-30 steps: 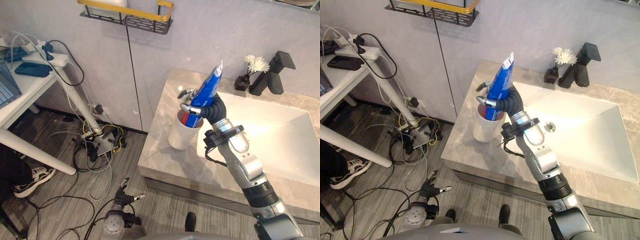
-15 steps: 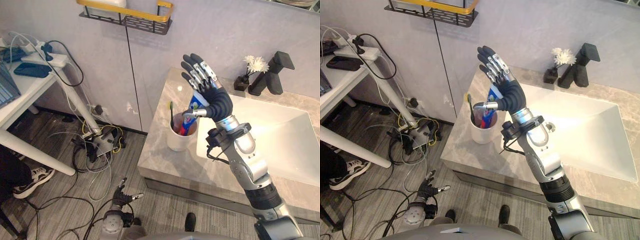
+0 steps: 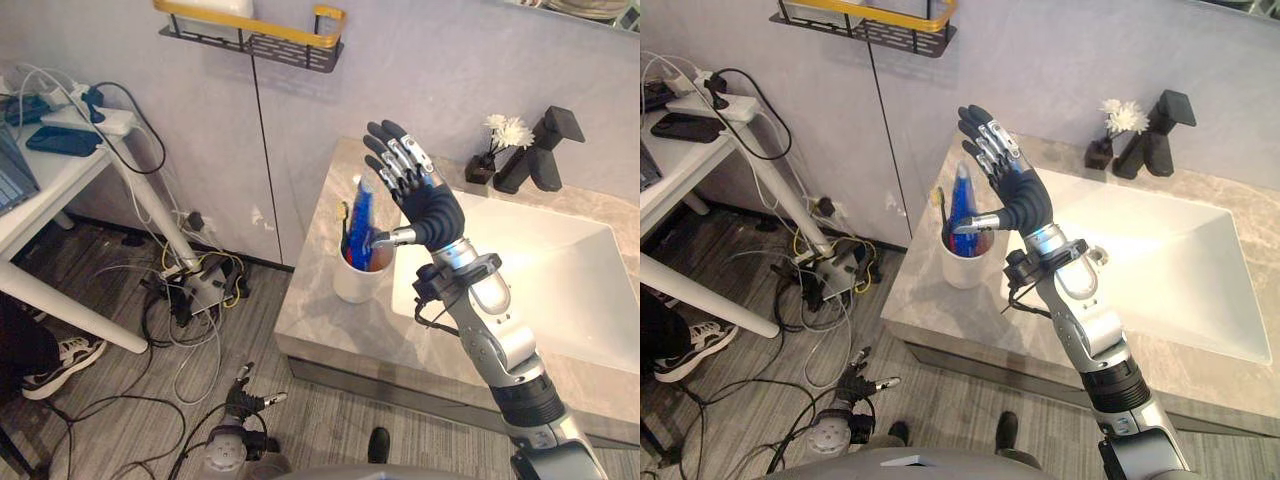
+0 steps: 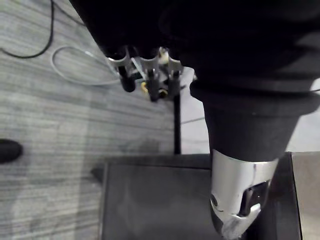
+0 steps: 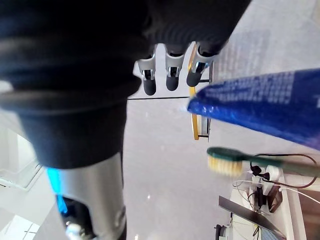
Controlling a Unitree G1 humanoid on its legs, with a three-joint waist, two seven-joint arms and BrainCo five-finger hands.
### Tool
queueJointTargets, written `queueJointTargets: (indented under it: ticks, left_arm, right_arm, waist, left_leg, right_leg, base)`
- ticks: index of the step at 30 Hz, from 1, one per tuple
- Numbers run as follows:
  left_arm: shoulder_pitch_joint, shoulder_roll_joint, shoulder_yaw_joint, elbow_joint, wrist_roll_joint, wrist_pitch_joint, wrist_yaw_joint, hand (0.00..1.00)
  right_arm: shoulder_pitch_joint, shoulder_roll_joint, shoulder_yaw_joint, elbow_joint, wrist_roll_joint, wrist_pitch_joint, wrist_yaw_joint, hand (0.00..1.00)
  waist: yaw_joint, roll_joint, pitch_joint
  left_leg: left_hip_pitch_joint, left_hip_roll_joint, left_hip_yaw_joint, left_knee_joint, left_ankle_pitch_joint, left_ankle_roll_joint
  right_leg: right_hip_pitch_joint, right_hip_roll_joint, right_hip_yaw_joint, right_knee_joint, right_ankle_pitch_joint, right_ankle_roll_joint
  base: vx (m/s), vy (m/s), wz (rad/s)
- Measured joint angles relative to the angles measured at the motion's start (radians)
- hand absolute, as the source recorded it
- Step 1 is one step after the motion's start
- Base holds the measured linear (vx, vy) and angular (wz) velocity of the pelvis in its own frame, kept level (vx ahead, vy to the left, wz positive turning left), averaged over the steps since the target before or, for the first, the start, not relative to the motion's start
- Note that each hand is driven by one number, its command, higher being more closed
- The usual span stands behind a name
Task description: Organize washtable
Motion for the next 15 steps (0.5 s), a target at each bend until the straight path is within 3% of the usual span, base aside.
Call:
queueJointTargets:
  ticks: [3,8,15]
  left_arm:
    - [0.000,0.001,0.000,0.000,0.000,0.000,0.004,0.00]
    - [0.000,0.001,0.000,0.004,0.000,0.000,0.009,0.00]
    - [-0.002,0.002,0.000,0.040,0.000,0.000,0.011,0.00]
  right_arm:
    - [0.002,0.000,-0.003,-0.034,0.007,-0.002,-0.005,0.00]
    - [0.002,0.000,-0.060,-0.079,0.010,-0.041,-0.025,0.00]
    - [0.002,0.000,-0.143,-0.119,0.015,-0.084,-0.059,0.00]
  waist:
    - [0.000,-0.004,-0.004]
    - [-0.001,-0.015,-0.023]
    - [-0.012,-0.009,-0.047]
  left_leg:
    - [0.000,0.000,0.000,0.001,0.000,0.000]
    - [0.000,-0.001,0.000,0.001,0.000,0.000]
    - [0.002,-0.001,0.001,0.002,0.000,0.000]
  right_leg:
    - [0.000,-0.001,0.000,0.000,0.000,0.000]
    - [0.001,-0.002,0.000,0.000,0.000,0.000]
    - [0.002,-0.002,0.000,0.000,0.000,0.001]
  base:
    - [0.00,0.000,0.00]
    - [0.00,0.000,0.00]
    - [0.00,0.000,0.00]
